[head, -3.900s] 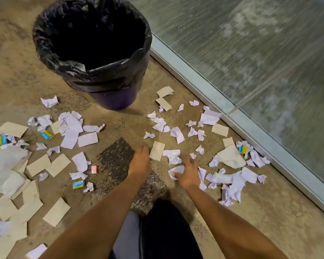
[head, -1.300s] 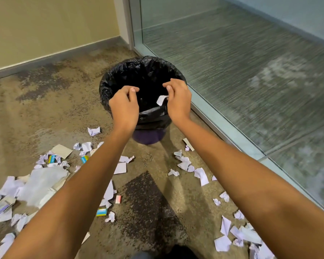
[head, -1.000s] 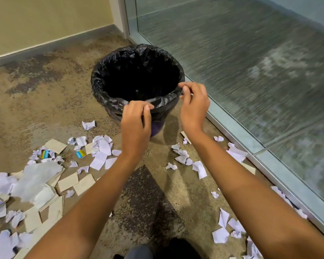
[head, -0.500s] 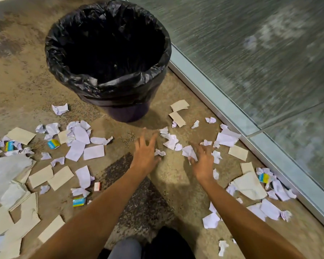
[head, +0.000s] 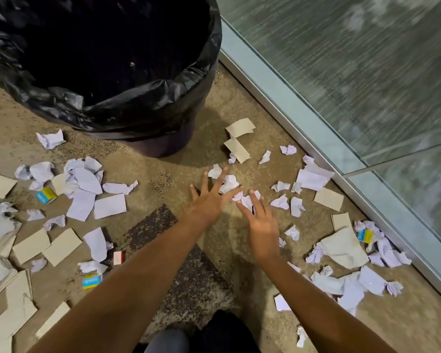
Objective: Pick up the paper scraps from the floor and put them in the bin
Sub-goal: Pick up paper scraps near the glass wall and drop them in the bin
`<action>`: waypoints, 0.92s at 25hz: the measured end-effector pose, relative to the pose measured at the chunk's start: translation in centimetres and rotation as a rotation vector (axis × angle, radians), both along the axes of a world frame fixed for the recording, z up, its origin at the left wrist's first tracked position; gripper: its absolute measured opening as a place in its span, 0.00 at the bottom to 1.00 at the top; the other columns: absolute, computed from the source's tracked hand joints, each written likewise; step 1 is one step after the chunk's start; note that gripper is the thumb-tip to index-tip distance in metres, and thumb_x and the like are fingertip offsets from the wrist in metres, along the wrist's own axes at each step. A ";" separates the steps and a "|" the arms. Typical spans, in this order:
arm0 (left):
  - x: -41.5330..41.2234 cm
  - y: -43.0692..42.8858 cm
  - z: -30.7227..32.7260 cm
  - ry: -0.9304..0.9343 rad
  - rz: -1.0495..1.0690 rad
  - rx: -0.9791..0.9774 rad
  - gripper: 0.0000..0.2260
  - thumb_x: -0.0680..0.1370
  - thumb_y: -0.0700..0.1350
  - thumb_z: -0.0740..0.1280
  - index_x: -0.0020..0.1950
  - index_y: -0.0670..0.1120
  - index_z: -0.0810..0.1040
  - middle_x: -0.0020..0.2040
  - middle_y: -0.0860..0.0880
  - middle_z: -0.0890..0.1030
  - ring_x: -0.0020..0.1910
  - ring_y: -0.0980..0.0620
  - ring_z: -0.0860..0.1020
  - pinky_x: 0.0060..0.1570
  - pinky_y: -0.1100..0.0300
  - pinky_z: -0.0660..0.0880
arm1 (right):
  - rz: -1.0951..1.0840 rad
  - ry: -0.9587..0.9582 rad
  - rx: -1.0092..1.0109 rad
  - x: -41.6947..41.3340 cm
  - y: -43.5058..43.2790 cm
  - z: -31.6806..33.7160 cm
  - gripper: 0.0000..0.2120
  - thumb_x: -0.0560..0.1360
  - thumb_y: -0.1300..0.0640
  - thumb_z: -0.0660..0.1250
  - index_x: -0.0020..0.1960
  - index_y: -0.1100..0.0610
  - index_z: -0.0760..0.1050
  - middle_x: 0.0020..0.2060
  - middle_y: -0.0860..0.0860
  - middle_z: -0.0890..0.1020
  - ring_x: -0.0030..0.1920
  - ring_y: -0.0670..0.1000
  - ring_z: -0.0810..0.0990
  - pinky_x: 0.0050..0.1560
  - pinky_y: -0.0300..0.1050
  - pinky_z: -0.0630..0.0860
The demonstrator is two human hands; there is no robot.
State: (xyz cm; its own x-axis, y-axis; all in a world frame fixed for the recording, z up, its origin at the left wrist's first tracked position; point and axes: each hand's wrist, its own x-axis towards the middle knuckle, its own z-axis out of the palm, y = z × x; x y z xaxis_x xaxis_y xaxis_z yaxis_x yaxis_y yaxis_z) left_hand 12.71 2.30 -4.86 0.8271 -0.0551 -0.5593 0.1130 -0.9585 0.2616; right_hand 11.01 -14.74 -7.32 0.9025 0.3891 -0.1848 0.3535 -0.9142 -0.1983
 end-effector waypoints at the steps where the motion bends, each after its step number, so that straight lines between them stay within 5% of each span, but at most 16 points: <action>1: -0.1 0.2 -0.1 0.001 0.009 -0.002 0.38 0.77 0.34 0.61 0.74 0.67 0.49 0.76 0.53 0.33 0.74 0.35 0.36 0.69 0.30 0.47 | -0.011 -0.005 0.031 -0.3 -0.3 -0.1 0.42 0.59 0.81 0.70 0.67 0.50 0.74 0.70 0.54 0.71 0.66 0.61 0.73 0.50 0.53 0.81; 4: -0.7 1.0 -0.4 -0.086 0.029 0.006 0.34 0.77 0.34 0.63 0.75 0.59 0.55 0.79 0.51 0.42 0.77 0.39 0.49 0.70 0.42 0.63 | -0.013 0.028 0.067 -0.3 -0.8 0.5 0.40 0.59 0.82 0.69 0.65 0.54 0.75 0.70 0.55 0.71 0.65 0.60 0.74 0.39 0.46 0.83; 8: -1.1 2.2 -0.1 -0.217 0.159 -0.028 0.28 0.74 0.28 0.63 0.71 0.49 0.68 0.76 0.48 0.61 0.61 0.44 0.77 0.56 0.52 0.77 | -0.099 0.099 0.147 -0.1 -2.0 0.3 0.27 0.72 0.75 0.64 0.68 0.57 0.72 0.71 0.58 0.68 0.69 0.59 0.67 0.66 0.52 0.71; 12: -1.5 2.9 0.6 -0.318 0.286 -0.084 0.15 0.74 0.31 0.65 0.59 0.42 0.78 0.57 0.44 0.80 0.48 0.45 0.82 0.47 0.53 0.79 | -0.229 -0.011 0.220 0.4 -2.2 0.5 0.29 0.64 0.82 0.65 0.62 0.63 0.77 0.59 0.65 0.77 0.57 0.63 0.78 0.58 0.50 0.76; 15: -2.2 3.3 1.1 -0.362 0.412 -0.087 0.11 0.74 0.31 0.65 0.54 0.41 0.81 0.48 0.44 0.83 0.43 0.47 0.82 0.43 0.53 0.80 | -0.324 0.001 0.345 1.0 -1.7 1.9 0.21 0.71 0.76 0.63 0.60 0.62 0.78 0.57 0.62 0.78 0.56 0.61 0.79 0.58 0.49 0.75; 18: -3.1 3.4 2.5 -0.475 0.527 -0.183 0.10 0.74 0.32 0.66 0.52 0.41 0.82 0.47 0.45 0.84 0.43 0.47 0.82 0.44 0.54 0.79 | -0.392 -0.027 0.356 1.1 -1.0 2.9 0.17 0.75 0.72 0.62 0.60 0.60 0.79 0.59 0.60 0.79 0.57 0.59 0.79 0.60 0.51 0.76; 23: -4.8 3.3 6.3 -0.605 0.596 -0.282 0.11 0.73 0.33 0.69 0.53 0.43 0.83 0.52 0.48 0.84 0.47 0.53 0.81 0.49 0.69 0.70 | -0.301 0.070 0.064 1.6 0.5 2.5 0.23 0.72 0.66 0.68 0.66 0.59 0.73 0.68 0.60 0.70 0.62 0.62 0.74 0.61 0.51 0.72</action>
